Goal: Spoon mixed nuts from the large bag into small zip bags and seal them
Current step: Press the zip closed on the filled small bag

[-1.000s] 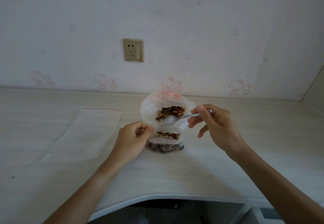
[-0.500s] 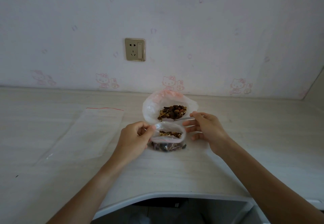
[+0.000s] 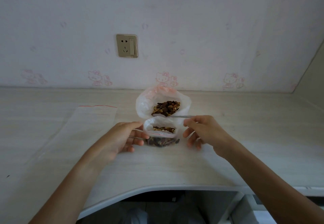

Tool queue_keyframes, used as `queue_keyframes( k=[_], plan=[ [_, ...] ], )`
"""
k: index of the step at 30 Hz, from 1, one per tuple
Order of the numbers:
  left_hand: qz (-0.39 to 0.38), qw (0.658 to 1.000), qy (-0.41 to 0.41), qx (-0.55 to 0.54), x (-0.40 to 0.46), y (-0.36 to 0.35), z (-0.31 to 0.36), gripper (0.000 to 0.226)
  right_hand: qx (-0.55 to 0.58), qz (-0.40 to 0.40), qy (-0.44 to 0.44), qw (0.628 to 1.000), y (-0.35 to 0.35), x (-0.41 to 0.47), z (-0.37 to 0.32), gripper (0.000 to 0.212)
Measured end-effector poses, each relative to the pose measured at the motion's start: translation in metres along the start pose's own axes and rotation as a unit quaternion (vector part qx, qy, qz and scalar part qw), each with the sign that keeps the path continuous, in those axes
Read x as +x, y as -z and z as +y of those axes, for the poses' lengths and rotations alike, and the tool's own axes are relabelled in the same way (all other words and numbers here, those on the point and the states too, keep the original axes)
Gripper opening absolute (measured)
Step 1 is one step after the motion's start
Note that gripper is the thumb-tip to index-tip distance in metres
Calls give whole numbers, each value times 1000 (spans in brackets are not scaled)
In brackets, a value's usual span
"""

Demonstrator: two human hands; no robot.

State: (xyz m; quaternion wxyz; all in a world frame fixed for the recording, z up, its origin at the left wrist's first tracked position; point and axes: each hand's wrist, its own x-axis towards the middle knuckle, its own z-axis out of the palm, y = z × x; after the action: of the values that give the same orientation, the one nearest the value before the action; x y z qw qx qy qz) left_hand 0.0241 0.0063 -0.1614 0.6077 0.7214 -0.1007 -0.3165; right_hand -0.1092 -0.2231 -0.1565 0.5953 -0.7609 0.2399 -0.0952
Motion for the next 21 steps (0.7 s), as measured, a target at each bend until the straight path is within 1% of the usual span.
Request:
queue_keyframes(
  k=[2, 4, 8, 9, 11, 12, 14, 15, 17, 18, 19, 21],
  plan=[
    [-10, 1000, 12, -19, -2, 1, 2, 30, 2, -57, -30, 998, -4, -3, -3, 27],
    [-20, 1000, 6, -16, -3, 2, 2, 34, 20, -100, -55, 993, -6, -3, -7, 29],
    [-23, 999, -28, 5, -5, 3, 0, 54, 64, -135, -82, 985, -8, -2, -13, 27],
    [-22, 999, -38, 11, -5, 3, -1, 56, 73, -143, -86, 983, -10, -3, -14, 25],
    [-23, 998, -51, 18, -5, 2, -2, 52, 81, -150, -84, 982, -13, -3, -14, 20],
    [-27, 998, -54, 20, -5, 1, -3, 48, 77, -144, -76, 984, -15, -4, -14, 18],
    [-23, 997, -66, 31, -6, -2, -3, 33, 45, -109, -41, 992, -19, -5, -16, 18],
    [-5, 996, -79, 43, -7, -4, -2, 23, 12, -83, -13, 996, -20, -6, -18, 17],
    [59, 986, -128, 85, -8, -7, 2, 9, -96, -19, 57, 994, -22, -9, -22, 15],
    [103, 973, -164, 123, -8, -8, 5, 8, -157, 13, 93, 983, -23, -10, -23, 14],
    [149, 951, -206, 174, -8, -9, 8, 10, -212, 40, 128, 968, -24, -12, -24, 14],
    [210, 892, -284, 283, -11, -12, 13, 17, -297, 81, 186, 933, -28, -14, -23, 17]
  ],
)
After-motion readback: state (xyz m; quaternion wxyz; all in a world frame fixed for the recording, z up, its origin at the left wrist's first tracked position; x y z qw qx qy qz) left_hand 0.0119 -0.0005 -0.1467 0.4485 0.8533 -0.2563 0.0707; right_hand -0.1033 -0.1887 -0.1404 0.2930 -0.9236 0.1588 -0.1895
